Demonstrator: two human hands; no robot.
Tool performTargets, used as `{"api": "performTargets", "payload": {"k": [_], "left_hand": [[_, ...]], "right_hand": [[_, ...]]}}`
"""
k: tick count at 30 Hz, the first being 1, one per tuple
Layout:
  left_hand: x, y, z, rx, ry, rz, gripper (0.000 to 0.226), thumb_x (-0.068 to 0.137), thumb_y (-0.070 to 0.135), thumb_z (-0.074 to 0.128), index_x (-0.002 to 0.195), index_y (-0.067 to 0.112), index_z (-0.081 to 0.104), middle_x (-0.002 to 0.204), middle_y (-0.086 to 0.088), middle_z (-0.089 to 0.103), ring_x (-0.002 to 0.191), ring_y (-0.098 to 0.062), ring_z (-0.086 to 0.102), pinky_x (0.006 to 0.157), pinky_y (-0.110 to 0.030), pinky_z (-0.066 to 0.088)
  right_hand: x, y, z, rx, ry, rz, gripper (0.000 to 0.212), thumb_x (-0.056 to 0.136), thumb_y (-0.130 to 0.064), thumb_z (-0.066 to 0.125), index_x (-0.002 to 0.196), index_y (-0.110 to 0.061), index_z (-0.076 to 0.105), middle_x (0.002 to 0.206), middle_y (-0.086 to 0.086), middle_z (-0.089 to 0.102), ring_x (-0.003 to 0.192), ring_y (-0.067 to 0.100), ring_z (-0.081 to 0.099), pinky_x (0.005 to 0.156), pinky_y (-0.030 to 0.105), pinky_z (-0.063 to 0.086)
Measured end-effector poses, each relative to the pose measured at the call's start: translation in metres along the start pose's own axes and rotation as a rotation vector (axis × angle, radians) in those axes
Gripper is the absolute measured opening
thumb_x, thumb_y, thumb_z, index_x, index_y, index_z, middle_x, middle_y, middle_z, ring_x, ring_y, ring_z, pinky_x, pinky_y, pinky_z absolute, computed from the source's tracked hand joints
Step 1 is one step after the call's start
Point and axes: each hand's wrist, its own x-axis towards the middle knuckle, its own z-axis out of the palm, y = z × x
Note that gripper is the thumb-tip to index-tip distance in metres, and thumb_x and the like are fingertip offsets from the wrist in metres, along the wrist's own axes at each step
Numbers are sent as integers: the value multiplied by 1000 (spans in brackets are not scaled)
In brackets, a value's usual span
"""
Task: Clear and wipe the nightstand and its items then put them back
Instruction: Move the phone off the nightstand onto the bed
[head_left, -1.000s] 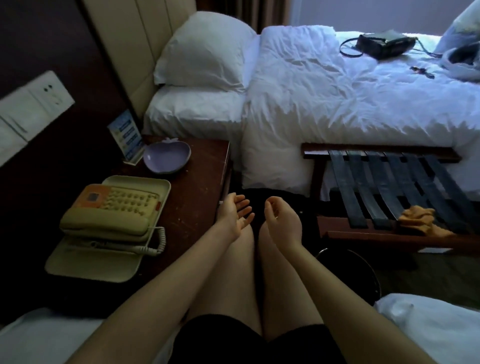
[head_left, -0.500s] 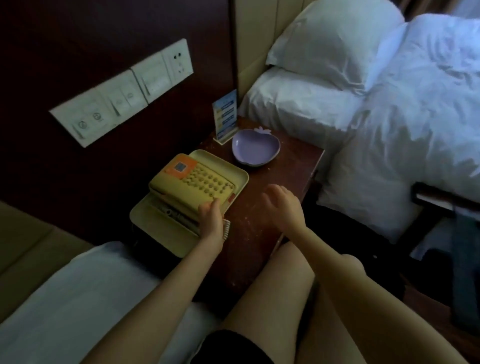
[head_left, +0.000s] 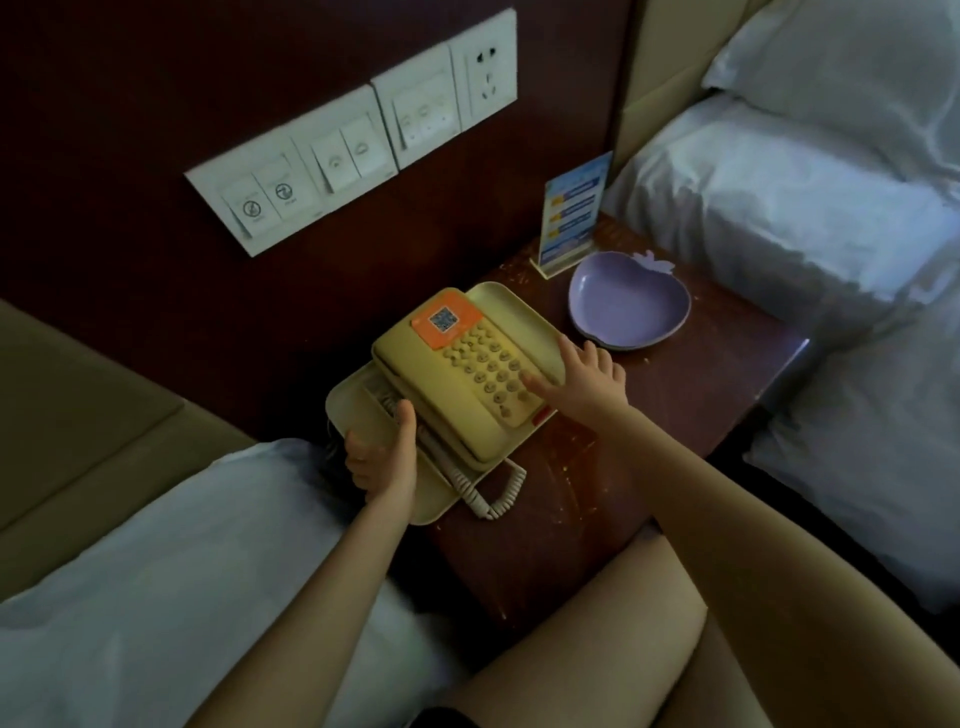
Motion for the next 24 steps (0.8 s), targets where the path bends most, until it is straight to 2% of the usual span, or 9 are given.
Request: {"api": "performTargets", "payload": {"k": [4, 9, 16, 20, 24], "left_hand": [[8, 1, 5, -34, 20, -14, 86, 77, 57, 62, 143, 17, 24, 146, -15, 27, 132, -36, 29, 104, -47, 32], [14, 2, 6, -51, 91, -33, 87, 77, 59, 61, 143, 16, 25, 144, -18, 29, 129, -38, 32, 105, -47, 33], [10, 4, 4, -184, 98, -57, 92, 71, 64, 63, 141, 19, 25, 145, -15, 27, 131, -37, 28, 103, -48, 31], [6, 5, 4, -184, 87, -52, 92, 69, 67, 62, 142, 25, 24, 147, -16, 23, 133, -39, 23, 105, -50, 28], [0, 1, 6, -157, 92, 12, 87, 71, 69, 58, 141, 28, 26, 144, -15, 28, 131, -37, 26, 103, -52, 28]], "right_hand": [[10, 1, 4, 34, -6, 24, 91, 78, -75, 40, 148, -28, 6, 153, 16, 15, 140, 32, 12, 112, 45, 10], [18, -1, 6, 58, 67, 12, 92, 77, -73, 46, 146, -21, 17, 145, 14, 32, 133, 33, 28, 108, 44, 21], [26, -7, 13, 103, 23, 59, 102, 69, -75, 55, 147, -27, 11, 148, 16, 24, 134, 36, 22, 108, 47, 14], [32, -8, 10, 132, 0, 90, 106, 62, -76, 60, 145, -32, 11, 144, 16, 30, 131, 39, 24, 106, 50, 13], [34, -12, 5, 197, -9, 112, 109, 60, -75, 63, 146, -36, 8, 142, 14, 35, 130, 38, 27, 103, 49, 15]]}}
